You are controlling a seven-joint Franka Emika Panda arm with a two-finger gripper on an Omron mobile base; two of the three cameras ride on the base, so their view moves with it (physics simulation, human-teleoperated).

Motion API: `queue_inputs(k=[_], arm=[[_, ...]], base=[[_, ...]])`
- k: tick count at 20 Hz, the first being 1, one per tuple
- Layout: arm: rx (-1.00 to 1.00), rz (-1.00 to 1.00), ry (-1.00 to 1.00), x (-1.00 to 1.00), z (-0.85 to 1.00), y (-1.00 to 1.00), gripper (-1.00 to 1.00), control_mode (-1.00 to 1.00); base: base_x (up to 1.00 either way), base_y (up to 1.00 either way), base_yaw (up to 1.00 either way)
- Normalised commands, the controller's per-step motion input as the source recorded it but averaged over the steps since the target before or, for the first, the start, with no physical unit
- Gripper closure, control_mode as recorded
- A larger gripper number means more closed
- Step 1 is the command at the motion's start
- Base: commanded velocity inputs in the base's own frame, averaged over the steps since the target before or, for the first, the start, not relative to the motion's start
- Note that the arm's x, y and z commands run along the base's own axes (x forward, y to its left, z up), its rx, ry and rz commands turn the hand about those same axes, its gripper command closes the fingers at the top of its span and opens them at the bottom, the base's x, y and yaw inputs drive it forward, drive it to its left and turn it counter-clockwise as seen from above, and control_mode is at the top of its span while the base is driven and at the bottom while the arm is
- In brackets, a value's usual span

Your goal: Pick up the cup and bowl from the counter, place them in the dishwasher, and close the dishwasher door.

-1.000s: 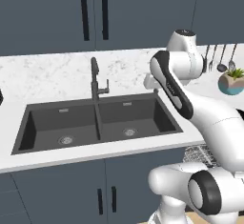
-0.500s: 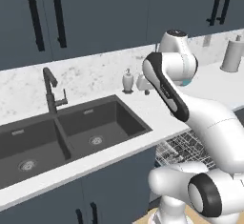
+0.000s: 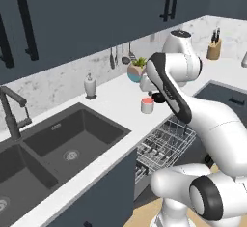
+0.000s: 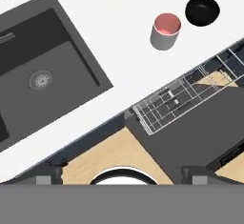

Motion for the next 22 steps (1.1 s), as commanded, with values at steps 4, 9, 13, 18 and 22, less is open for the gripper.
queue_inputs(k=[4, 9, 13, 18, 22], arm=[[0.0, 0.0, 0.0, 0.0, 0.0, 0.0, -1.0, 1.0], [0.0, 0.0, 0.0, 0.0, 0.0, 0.0, -1.0, 1.0], [0.0, 0.0, 0.0, 0.0, 0.0, 0.0, -1.0, 1.0], [0.0, 0.0, 0.0, 0.0, 0.0, 0.0, -1.0, 1.0], [0.0, 0.0, 0.0, 0.0, 0.0, 0.0, -1.0, 1.0]], base=[[0.18, 0.53, -0.42], [0.34, 0.55, -0.35], [0.18, 0.54, -0.26], [0.0, 0.54, -0.23], [0.06, 0.57, -0.23]])
